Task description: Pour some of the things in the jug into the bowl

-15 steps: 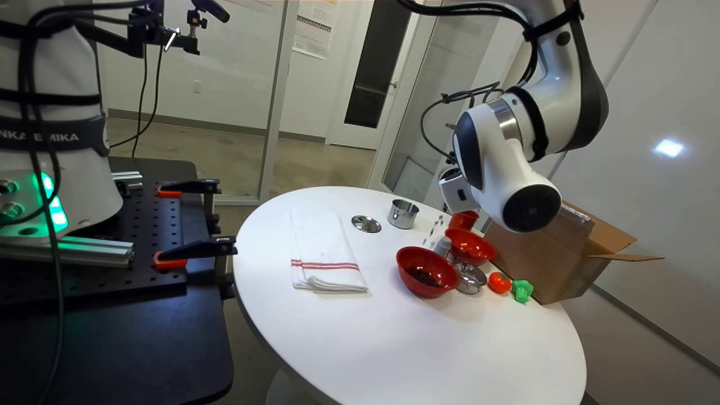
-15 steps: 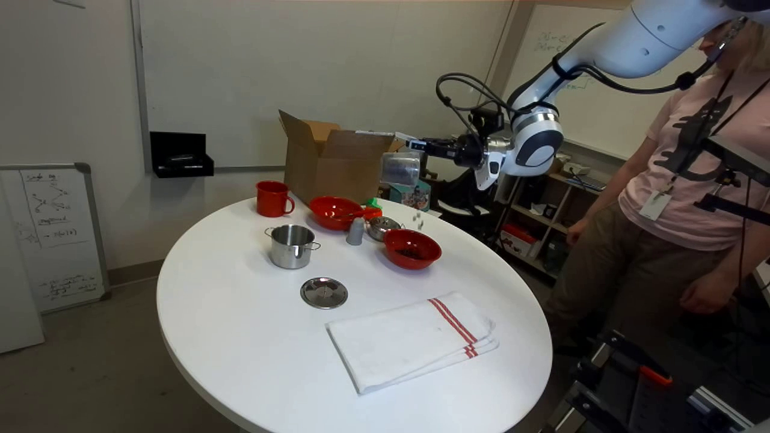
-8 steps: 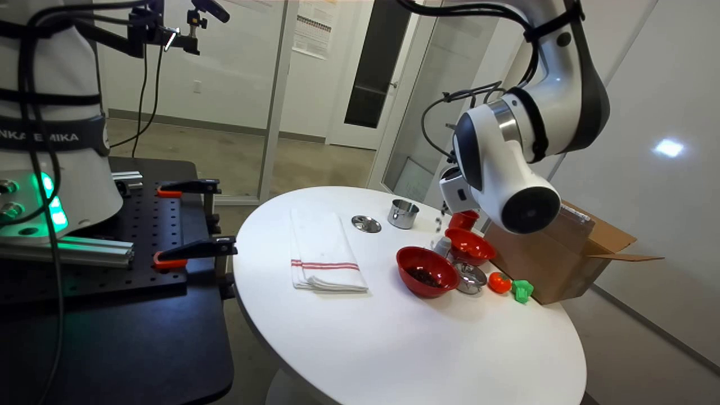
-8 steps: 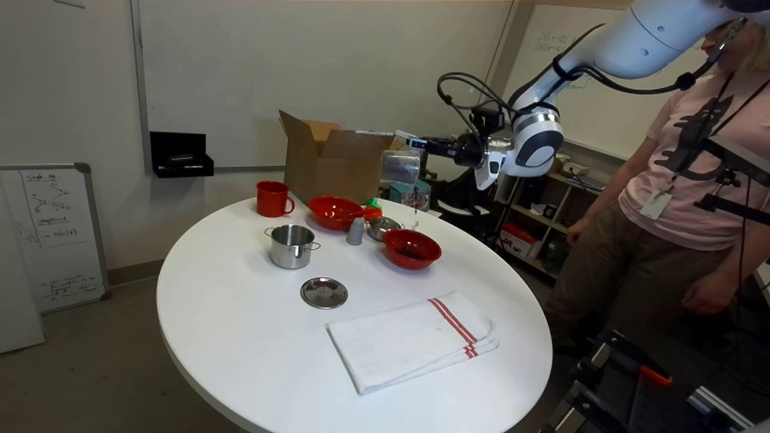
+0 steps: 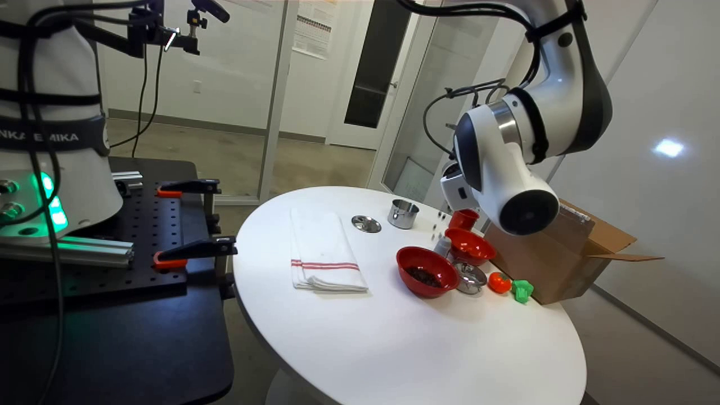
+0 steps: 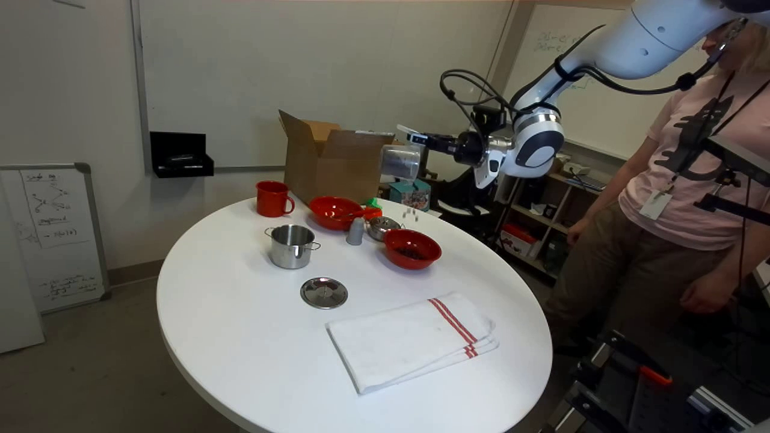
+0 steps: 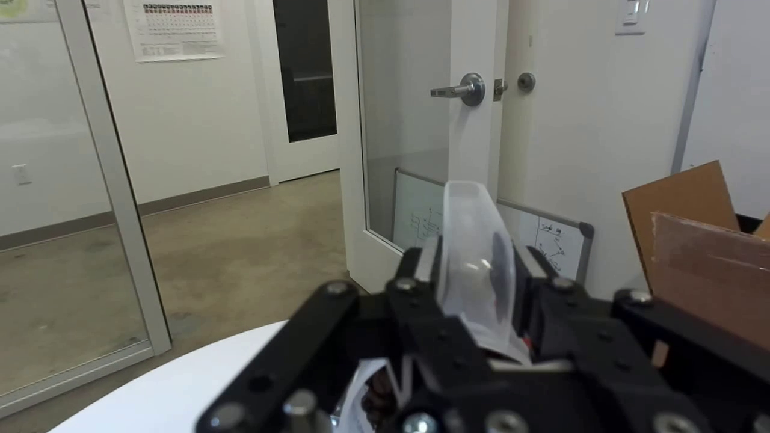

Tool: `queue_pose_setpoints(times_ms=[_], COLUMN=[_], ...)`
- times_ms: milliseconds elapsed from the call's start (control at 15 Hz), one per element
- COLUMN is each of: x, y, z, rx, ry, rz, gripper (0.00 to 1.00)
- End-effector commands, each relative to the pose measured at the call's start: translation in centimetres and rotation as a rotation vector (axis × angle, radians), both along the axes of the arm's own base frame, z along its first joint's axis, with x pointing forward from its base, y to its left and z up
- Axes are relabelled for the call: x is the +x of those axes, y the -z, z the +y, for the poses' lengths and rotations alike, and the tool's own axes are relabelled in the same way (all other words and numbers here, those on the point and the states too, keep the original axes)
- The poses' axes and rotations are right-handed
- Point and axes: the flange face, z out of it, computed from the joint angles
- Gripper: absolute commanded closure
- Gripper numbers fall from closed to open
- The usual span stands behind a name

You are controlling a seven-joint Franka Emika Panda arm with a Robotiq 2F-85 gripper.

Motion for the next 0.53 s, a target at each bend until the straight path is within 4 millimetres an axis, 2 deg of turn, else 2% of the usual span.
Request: queue_pose_setpoints(times_ms=[0,467], x=[0.25,0.51], y=[-0.32,-0.22], z=[-0.19,0.35], rx=[0.023,-0.014], ry=[0.000,-0.024], rz=[-0.029,0.000], gripper=[0.93,0.93])
